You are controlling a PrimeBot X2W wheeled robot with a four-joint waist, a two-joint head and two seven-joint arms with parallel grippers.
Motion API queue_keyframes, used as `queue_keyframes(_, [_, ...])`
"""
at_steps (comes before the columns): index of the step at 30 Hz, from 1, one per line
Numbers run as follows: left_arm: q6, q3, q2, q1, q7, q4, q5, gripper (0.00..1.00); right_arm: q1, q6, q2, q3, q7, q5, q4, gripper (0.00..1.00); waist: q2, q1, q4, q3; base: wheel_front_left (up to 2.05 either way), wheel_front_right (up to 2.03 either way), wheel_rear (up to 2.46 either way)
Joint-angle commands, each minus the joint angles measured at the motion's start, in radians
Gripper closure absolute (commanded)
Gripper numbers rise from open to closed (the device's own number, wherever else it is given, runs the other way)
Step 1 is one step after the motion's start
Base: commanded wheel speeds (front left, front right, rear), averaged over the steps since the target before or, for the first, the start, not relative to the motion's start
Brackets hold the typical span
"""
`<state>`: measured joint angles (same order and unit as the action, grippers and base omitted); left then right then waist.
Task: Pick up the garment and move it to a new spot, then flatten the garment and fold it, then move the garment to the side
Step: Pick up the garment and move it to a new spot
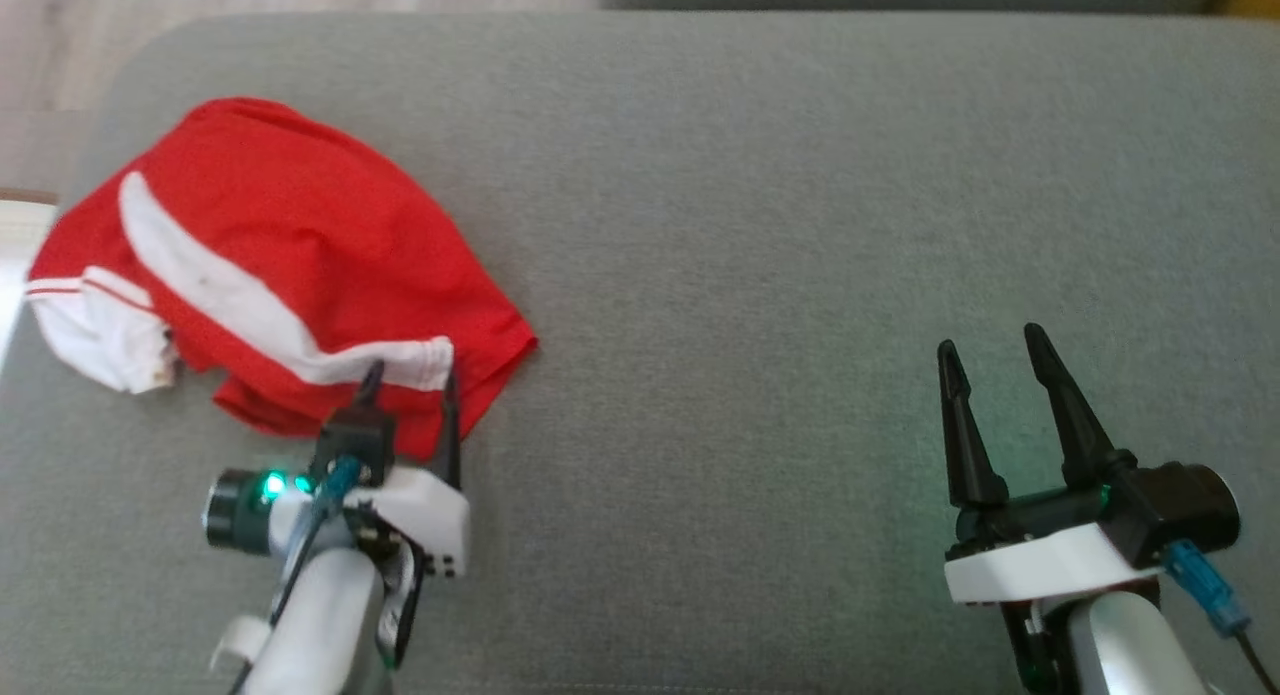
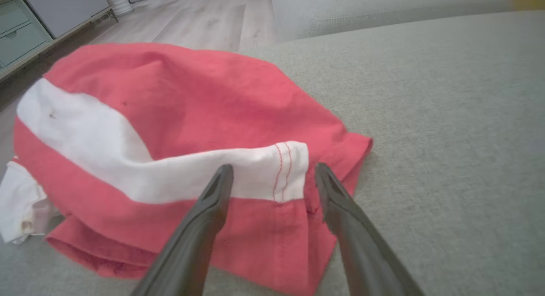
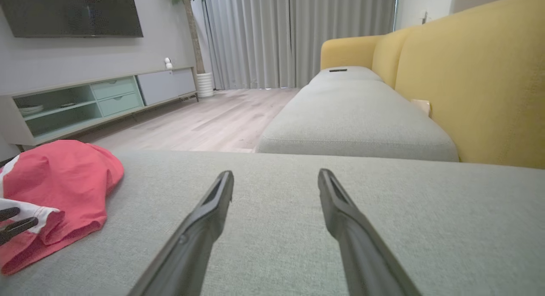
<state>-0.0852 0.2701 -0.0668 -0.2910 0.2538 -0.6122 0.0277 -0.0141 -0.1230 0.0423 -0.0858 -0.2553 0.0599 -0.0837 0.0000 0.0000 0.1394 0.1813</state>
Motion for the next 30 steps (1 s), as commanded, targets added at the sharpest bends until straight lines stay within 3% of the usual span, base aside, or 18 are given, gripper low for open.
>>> queue_keyframes(1, [-0.006, -0.038, -0.026, -0.042, 0.007, 0.017, -0.01, 0.0, -0.047, -0.008, 0.008, -0.024, -0.006, -0.005, 0.034, 0.0, 0.0, 0.0, -0.018, 0.018, 0.0, 0.0, 0.0])
queue_keyframes(7, [-0.027, -0.047, -0.036, -0.109, -0.005, -0.113, -0.007, 0.0, -0.059, -0.008, 0.008, -0.028, -0.006, -0.007, 0.034, 0.0, 0.0, 0.0, -0.043, 0.038, 0.0, 0.0, 0.0])
queue_keyframes(8, [-0.022, -0.048, -0.035, -0.115, -0.011, -0.131, -0.001, 0.8, -0.059, -0.008, 0.008, -0.026, -0.006, -0.006, 0.033, 0.0, 0.0, 0.0, -0.045, 0.039, 0.0, 0.0, 0.0])
queue_keyframes(9, [-0.019, -0.047, -0.034, -0.121, -0.012, -0.144, 0.002, 1.0, -0.06, -0.008, 0.008, -0.024, -0.006, -0.006, 0.033, 0.0, 0.0, 0.0, -0.046, 0.039, 0.0, 0.0, 0.0])
queue_keyframes(16, [-0.004, -0.037, -0.032, -0.141, 0.005, -0.117, 0.014, 1.0, -0.068, -0.008, 0.008, -0.022, -0.006, -0.002, 0.024, 0.0, 0.0, 0.0, -0.06, 0.018, 0.0, 0.0, 0.0])
queue_keyframes(25, [0.049, -0.007, -0.01, -0.115, 0.008, 0.297, 0.038, 1.0, -0.063, -0.008, 0.008, -0.028, -0.006, 0.02, 0.017, 0.0, 0.0, 0.0, -0.136, -0.038, 0.0, 0.0, 0.0])
queue_keyframes(30, [0.076, 0.06, 0.008, -0.136, 0.008, 0.39, 0.051, 1.0, -0.062, -0.008, 0.008, -0.034, -0.006, 0.034, 0.017, 0.0, 0.0, 0.0, -0.2, -0.059, 0.0, 0.0, 0.0])
